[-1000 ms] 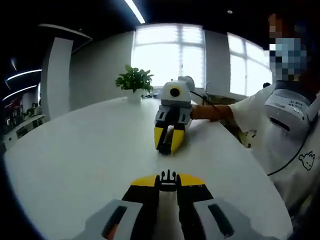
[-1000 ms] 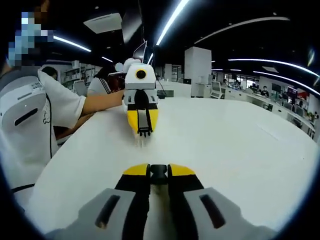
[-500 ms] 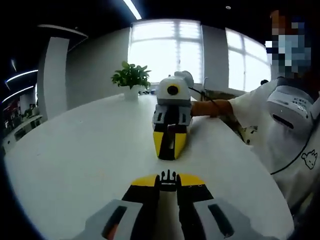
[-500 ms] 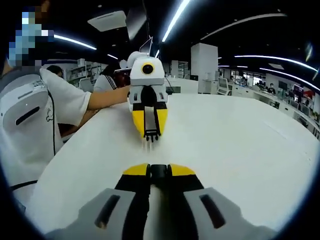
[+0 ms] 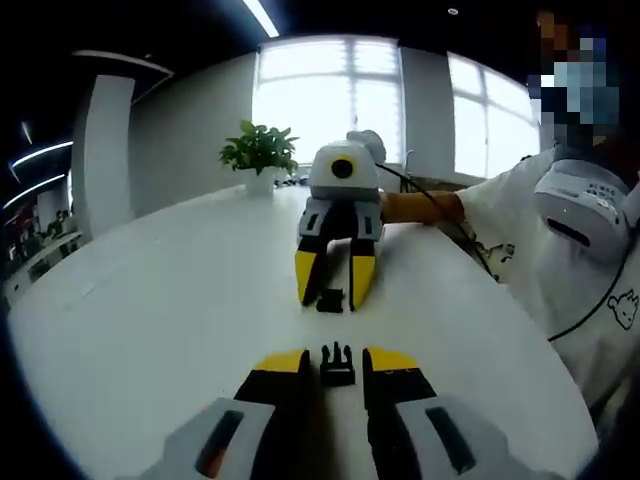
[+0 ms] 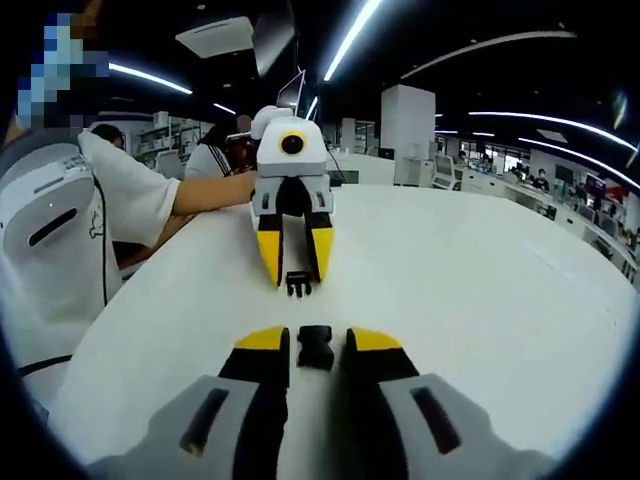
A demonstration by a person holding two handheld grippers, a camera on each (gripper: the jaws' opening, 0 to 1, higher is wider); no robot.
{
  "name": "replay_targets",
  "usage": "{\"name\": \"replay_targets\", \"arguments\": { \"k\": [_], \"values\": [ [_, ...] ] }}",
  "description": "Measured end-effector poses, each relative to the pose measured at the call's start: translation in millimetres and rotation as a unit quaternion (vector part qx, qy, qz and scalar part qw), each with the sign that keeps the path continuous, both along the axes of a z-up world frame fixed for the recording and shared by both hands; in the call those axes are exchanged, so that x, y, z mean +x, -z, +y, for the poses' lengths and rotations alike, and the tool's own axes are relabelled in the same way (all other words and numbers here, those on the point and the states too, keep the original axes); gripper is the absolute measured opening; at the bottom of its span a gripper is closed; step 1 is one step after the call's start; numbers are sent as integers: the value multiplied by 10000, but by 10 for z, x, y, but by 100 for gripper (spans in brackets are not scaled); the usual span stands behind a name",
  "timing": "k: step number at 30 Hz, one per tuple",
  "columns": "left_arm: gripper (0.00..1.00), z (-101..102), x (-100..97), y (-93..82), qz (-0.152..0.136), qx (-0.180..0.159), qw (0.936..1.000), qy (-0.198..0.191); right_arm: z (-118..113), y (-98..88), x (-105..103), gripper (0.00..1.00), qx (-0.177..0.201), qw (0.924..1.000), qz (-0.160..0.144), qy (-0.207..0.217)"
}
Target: Snap the two parts of the plastic buckle together until the buckle closes and remains connected.
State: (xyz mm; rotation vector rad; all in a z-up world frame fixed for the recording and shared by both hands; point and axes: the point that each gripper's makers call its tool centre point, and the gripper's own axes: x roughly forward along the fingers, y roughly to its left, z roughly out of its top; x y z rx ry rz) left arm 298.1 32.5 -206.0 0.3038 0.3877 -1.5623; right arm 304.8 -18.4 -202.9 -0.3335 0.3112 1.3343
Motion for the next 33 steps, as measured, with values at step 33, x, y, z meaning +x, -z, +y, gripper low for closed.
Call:
{"name": "replay_targets", "arguments": {
  "k": [33],
  "values": [
    [12, 54, 84, -44, 10, -169, 9992, -362, -37, -26, -25, 12, 292, 9993, 161, 150]
  ]
}}
